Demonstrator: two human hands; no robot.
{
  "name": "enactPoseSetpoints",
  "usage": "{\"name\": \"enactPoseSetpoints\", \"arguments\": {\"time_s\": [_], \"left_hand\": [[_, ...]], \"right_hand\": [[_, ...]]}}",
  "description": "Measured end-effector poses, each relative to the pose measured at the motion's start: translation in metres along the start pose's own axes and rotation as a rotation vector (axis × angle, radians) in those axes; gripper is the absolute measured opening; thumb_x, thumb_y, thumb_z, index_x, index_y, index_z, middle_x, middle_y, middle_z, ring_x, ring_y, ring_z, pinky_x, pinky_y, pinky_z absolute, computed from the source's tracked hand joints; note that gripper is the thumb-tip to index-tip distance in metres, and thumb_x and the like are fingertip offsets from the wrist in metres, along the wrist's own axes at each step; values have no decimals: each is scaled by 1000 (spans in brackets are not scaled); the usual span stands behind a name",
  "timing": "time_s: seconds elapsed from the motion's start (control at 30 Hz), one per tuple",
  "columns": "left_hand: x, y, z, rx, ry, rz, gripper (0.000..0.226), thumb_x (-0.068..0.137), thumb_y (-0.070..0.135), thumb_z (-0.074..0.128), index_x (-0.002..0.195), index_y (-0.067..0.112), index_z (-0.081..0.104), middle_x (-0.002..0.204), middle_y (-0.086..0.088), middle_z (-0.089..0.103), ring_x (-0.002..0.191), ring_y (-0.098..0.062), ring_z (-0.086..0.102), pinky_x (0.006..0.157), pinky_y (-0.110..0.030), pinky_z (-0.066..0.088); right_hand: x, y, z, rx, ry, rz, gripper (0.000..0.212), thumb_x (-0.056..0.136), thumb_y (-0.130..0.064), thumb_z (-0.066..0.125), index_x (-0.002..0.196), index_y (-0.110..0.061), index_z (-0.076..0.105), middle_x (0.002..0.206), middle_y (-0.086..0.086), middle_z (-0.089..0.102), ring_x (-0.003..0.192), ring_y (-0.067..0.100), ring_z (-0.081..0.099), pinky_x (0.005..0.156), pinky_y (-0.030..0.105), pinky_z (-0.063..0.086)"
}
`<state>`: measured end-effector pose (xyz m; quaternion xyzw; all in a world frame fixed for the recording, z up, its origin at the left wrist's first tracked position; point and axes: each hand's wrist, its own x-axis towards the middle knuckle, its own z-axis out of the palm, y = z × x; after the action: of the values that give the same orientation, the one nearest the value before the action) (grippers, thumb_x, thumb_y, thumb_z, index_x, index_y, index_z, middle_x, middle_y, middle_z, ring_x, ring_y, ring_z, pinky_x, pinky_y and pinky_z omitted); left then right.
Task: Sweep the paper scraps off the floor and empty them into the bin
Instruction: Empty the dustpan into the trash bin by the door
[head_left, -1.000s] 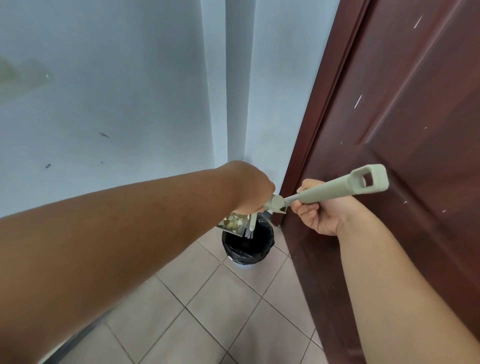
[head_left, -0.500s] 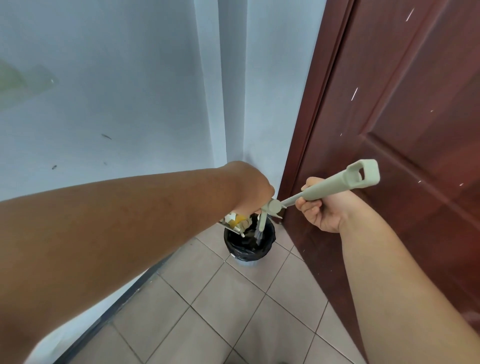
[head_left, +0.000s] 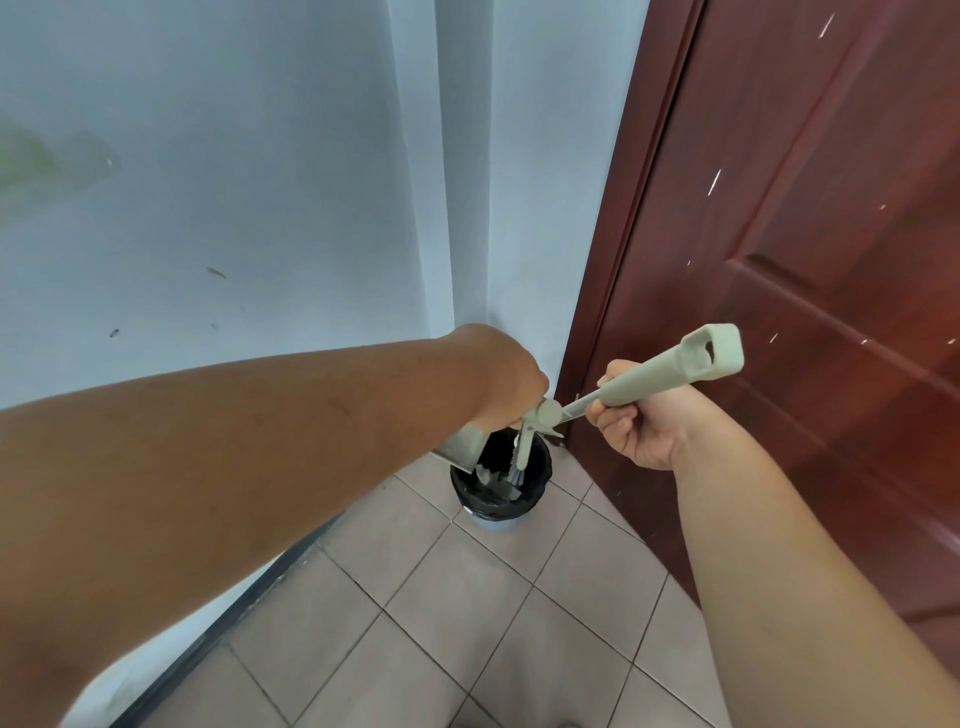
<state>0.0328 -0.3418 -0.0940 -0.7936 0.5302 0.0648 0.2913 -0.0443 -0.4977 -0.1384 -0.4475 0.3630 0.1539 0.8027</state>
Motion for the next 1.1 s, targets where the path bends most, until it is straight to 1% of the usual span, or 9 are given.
{"name": "enactPoseSetpoints", "arguments": {"time_s": [0.1,0.27,0.4,0.53,0.7,0.8,0.97,1.03,1.1], "left_hand": [[-1,-1,-4,-8,15,-7,21,94,31,47,105,14,52,64,3,42,56,-15,41,46,-30,29],[-3,-2,-6,-9,39,-27,17,93,28,46,103,14,52,64,4,42,53,-13,38,44,-30,27],[-6,-10,-6,-59,74,-58,15,93,32,45,97,17,48,65,6,41,53,-11,37,44,-29,25],[-3,-6,-9,-67,73,-79,12,93,29,45,89,18,41,65,5,42,53,-12,38,43,-29,26],[0,-3,-6,-77,79,-72,14,93,31,45,91,18,44,64,4,42,52,-12,37,43,-28,25],[1,-2,-1,-88,54,-81,17,94,33,45,98,16,47,64,4,39,52,-12,35,43,-29,25],[6,-2,-1,-94,18,-107,18,94,32,44,101,16,49,65,5,38,52,-13,34,44,-29,27],[7,-4,-3,-104,21,-118,18,94,33,44,100,16,48,66,5,39,53,-13,35,46,-30,28],[7,-6,-5,-108,17,-129,18,94,34,44,98,17,46,66,4,39,53,-13,35,46,-31,29]], "right_hand": [[1,0,1,3,-14,4,17,90,-20,43,75,-12,41,46,4,47,24,4,33,26,9,31],[-1,-2,1,6,-33,-2,16,89,-19,43,75,-13,40,46,5,47,25,4,33,27,9,32],[-4,-4,1,3,-38,-15,18,89,-18,43,73,-11,41,45,5,47,24,4,33,27,9,32],[-1,-5,7,-29,-39,-8,16,89,-17,43,74,-12,42,45,4,46,24,4,32,27,9,32],[4,-8,-2,-46,-38,-10,15,89,-16,43,76,-10,44,46,4,47,24,4,34,27,9,32],[14,-5,-9,-144,-17,24,18,88,-16,42,74,-7,46,47,3,47,24,3,33,27,9,31],[34,6,-10,-372,77,59,22,87,-13,42,66,-7,46,50,5,48,23,4,30,28,8,28],[37,11,-14,-395,112,76,24,88,-13,44,65,-6,47,53,6,47,22,5,33,27,7,29],[39,15,-17,-347,99,69,27,89,-14,46,64,-6,49,47,6,48,22,6,35,27,7,29]]}}
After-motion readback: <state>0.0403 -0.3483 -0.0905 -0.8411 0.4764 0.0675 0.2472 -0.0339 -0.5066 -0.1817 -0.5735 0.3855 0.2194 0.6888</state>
